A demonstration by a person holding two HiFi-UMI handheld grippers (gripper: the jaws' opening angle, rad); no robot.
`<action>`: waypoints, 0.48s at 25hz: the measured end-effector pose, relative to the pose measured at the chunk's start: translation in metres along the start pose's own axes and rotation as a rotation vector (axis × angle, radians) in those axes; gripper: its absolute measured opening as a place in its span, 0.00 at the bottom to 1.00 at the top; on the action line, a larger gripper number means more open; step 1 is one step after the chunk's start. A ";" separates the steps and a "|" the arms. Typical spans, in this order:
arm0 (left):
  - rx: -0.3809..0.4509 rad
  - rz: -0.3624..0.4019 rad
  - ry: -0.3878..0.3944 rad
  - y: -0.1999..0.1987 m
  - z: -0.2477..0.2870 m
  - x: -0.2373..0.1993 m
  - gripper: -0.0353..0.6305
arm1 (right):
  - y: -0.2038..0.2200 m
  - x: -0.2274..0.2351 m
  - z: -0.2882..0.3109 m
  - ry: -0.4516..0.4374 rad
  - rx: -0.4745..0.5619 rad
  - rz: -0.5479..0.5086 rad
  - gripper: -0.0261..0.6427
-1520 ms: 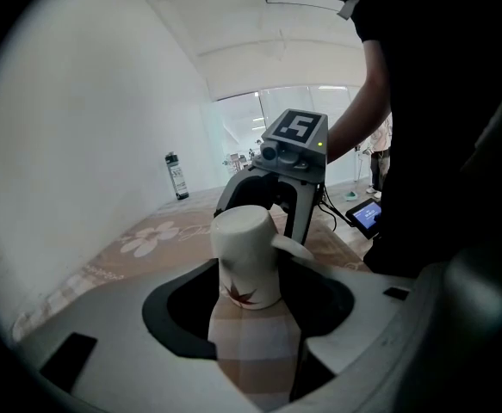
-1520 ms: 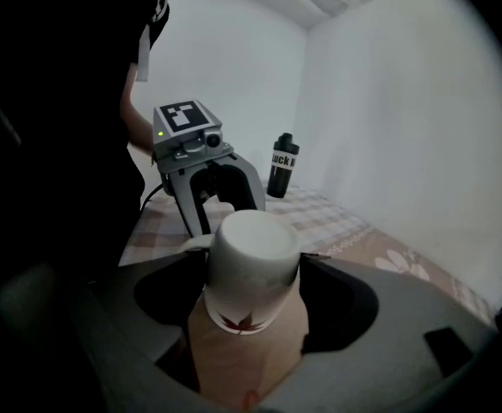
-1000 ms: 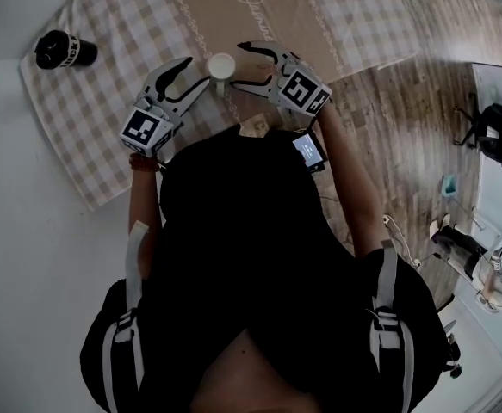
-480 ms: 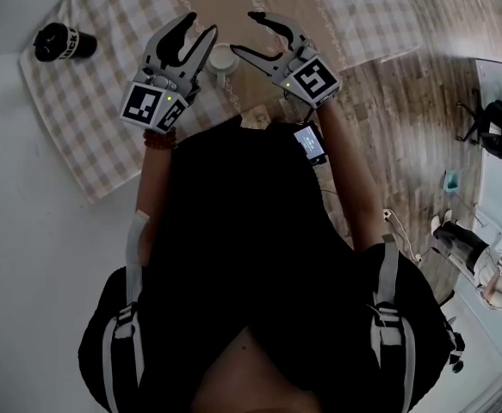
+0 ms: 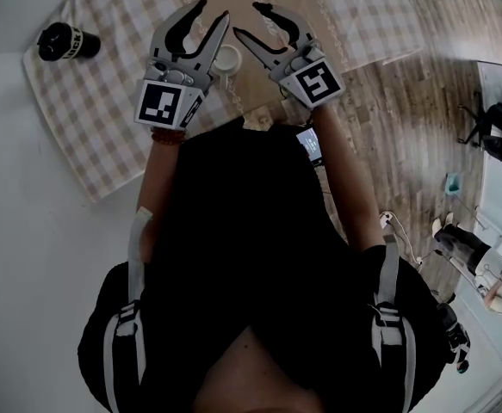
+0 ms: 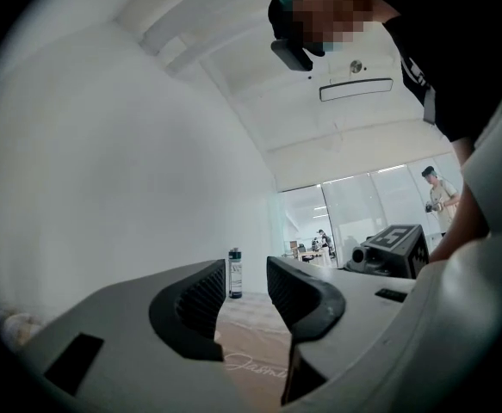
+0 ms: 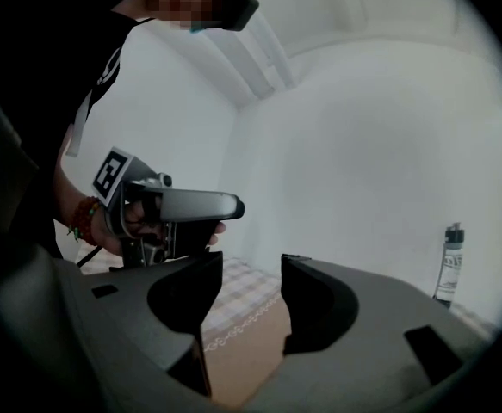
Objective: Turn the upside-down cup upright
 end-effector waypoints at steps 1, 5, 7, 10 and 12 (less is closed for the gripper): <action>-0.006 0.008 -0.018 0.002 0.001 0.001 0.26 | 0.000 0.002 0.000 0.009 0.005 0.006 0.37; -0.030 0.026 -0.088 0.010 -0.009 -0.002 0.16 | -0.001 -0.003 0.004 0.071 -0.003 -0.003 0.35; -0.027 0.018 -0.099 0.011 -0.013 -0.001 0.13 | -0.001 -0.006 0.003 0.116 -0.012 -0.015 0.26; -0.041 0.027 -0.105 0.016 -0.015 0.001 0.13 | 0.000 -0.007 0.004 0.133 -0.021 -0.015 0.26; -0.064 0.031 -0.111 0.022 -0.012 0.005 0.13 | 0.001 -0.004 0.004 0.133 -0.029 -0.029 0.26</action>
Point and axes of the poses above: the fingertips, and each gripper's own axes: z forward along the fingers, x to its right, y out of its underside, the point moved 9 cm from there along -z, backward along the fingers, and after that the axes turned 4 degrees about -x, right-handed, at the moved point
